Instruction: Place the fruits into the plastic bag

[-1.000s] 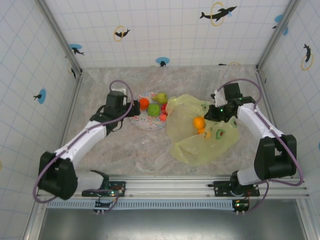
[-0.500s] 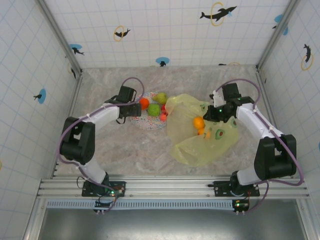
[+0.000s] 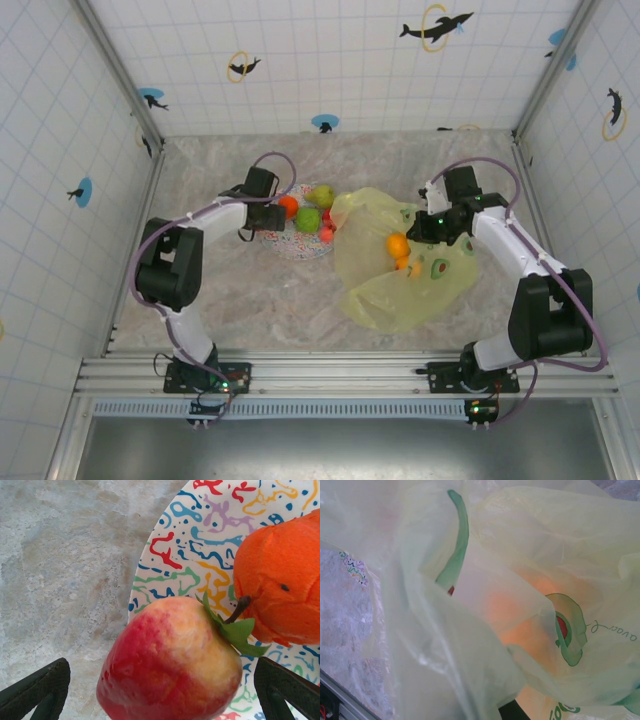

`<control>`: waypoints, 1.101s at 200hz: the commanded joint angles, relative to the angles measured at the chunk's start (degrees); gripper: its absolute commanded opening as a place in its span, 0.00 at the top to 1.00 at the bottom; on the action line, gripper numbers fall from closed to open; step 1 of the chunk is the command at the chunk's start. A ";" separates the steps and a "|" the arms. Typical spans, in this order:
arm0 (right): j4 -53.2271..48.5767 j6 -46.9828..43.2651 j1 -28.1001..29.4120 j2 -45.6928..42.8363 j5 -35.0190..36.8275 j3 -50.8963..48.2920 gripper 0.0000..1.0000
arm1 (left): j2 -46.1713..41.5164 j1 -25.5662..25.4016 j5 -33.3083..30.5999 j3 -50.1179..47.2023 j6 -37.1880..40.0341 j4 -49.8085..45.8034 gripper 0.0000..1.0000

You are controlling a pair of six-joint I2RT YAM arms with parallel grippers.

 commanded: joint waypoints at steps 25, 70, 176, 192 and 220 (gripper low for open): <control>0.53 -0.61 0.26 -0.03 0.32 0.67 1.00 | 3.03 0.73 1.19 2.93 2.18 -1.95 0.07; 0.75 -0.61 0.22 -0.10 0.40 0.25 1.00 | 3.96 0.96 3.10 3.29 2.09 -0.80 0.10; 0.79 -0.52 0.27 0.23 0.49 0.13 1.00 | 1.08 1.04 3.72 1.04 -0.38 0.50 0.31; 0.79 -0.43 0.27 0.16 0.48 0.07 1.00 | 0.30 1.03 3.26 0.71 -0.74 0.41 0.33; 0.85 -0.43 0.27 -0.03 0.66 -0.10 1.00 | -2.17 1.00 3.50 -0.55 -1.72 0.83 0.34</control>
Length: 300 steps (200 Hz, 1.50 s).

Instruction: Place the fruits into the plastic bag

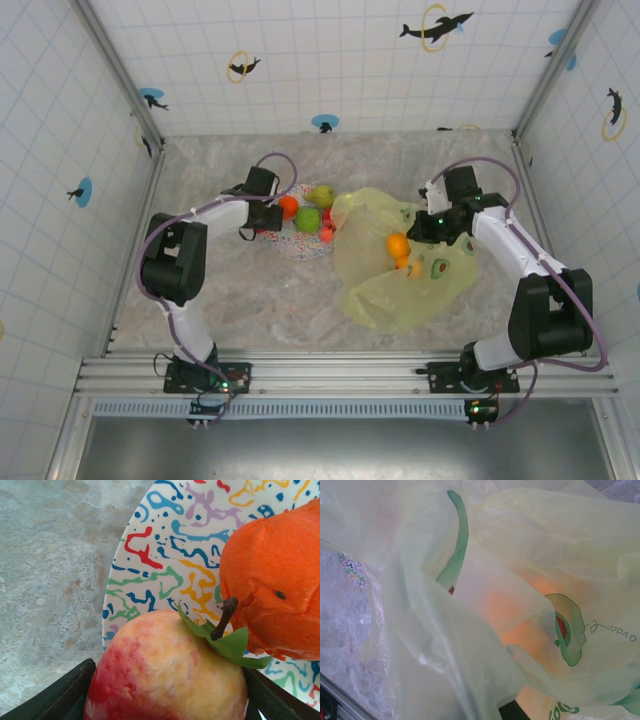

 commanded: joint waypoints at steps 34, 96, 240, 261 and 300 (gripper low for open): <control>0.53 -0.34 0.27 -0.12 0.29 -0.03 1.00 | -10.71 0.50 1.98 -6.08 -3.74 2.14 0.37; 0.28 -0.25 0.27 -0.12 0.60 0.42 1.00 | -31.85 -7.81 11.02 -24.04 -9.93 9.65 0.40; 0.01 0.98 0.08 -1.21 -3.60 2.13 1.00 | -10.41 -32.26 19.45 -5.82 0.65 22.41 0.41; -0.53 1.06 -0.37 -1.56 -4.47 2.50 1.00 | -6.41 -32.96 20.36 -4.08 0.54 24.93 0.40; -0.74 1.15 -0.78 -2.38 -5.07 1.81 1.00 | -1.96 -33.10 15.85 -2.49 -5.50 31.08 0.41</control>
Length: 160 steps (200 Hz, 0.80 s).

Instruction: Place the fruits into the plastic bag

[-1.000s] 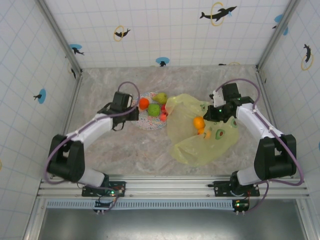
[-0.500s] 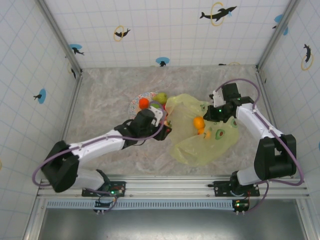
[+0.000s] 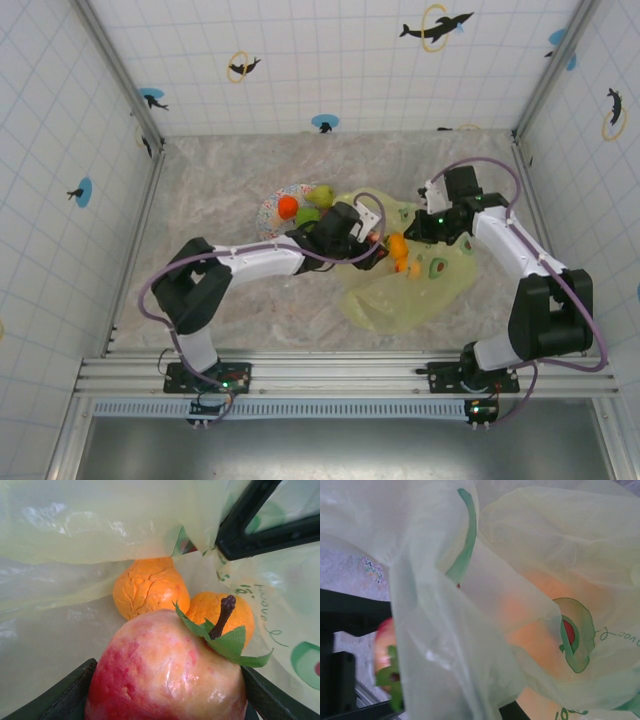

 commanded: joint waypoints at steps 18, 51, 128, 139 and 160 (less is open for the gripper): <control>-0.74 0.27 -0.84 -2.50 -1.56 1.64 1.00 | 3.17 -0.38 -4.80 3.08 -6.55 7.19 0.41; 0.96 1.73 -1.39 -2.97 -3.20 2.59 1.00 | 6.45 -0.37 -5.88 6.09 -8.12 8.20 0.40; 5.03 5.69 -1.89 -3.72 -8.22 3.51 1.00 | 12.51 -0.38 -0.74 12.24 -11.19 11.00 0.39; 6.47 6.64 -2.08 -4.20 -8.87 2.83 1.00 | 13.30 -0.39 -0.20 12.75 -11.78 11.80 0.39; 8.98 8.22 -2.62 -5.09 -10.12 1.41 1.00 | 14.98 -0.38 0.73 13.39 -13.28 14.11 0.38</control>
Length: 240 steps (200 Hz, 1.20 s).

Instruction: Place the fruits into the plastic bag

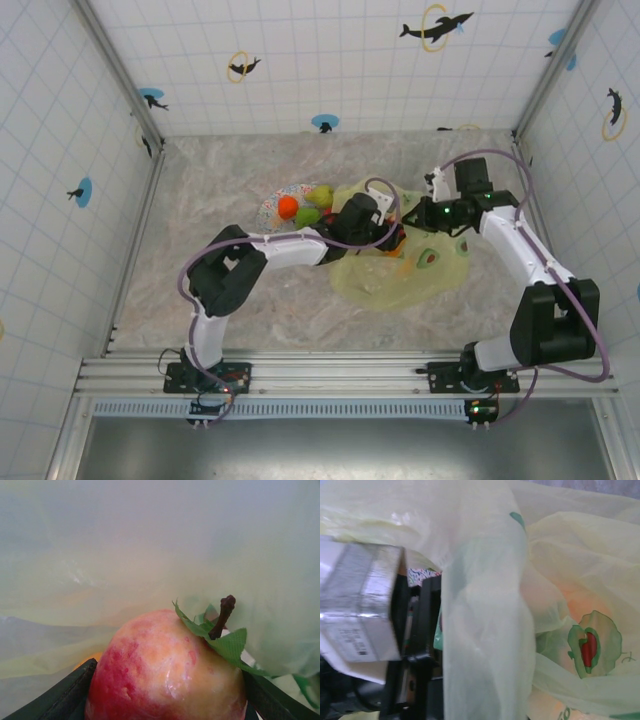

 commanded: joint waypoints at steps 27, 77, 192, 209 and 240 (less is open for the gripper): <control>5.42 3.14 -1.50 -3.14 -3.39 -1.64 1.00 | 4.76 -0.14 5.30 3.32 -4.73 5.04 0.38; 6.88 3.67 -1.72 -2.75 -3.77 -3.21 1.00 | 7.55 -0.55 13.79 4.74 -6.57 6.82 0.34; 5.90 1.94 -4.30 -3.93 -3.43 -6.10 1.00 | 3.22 -0.65 11.13 2.52 -2.07 2.55 0.17; 5.35 1.35 -5.09 -4.19 -3.34 -6.64 1.00 | 1.88 -0.58 10.17 1.33 -1.17 2.04 0.15; 3.68 -0.44 -5.50 -4.31 -0.52 -7.05 1.00 | -0.74 -0.38 8.91 -0.82 0.33 0.69 0.12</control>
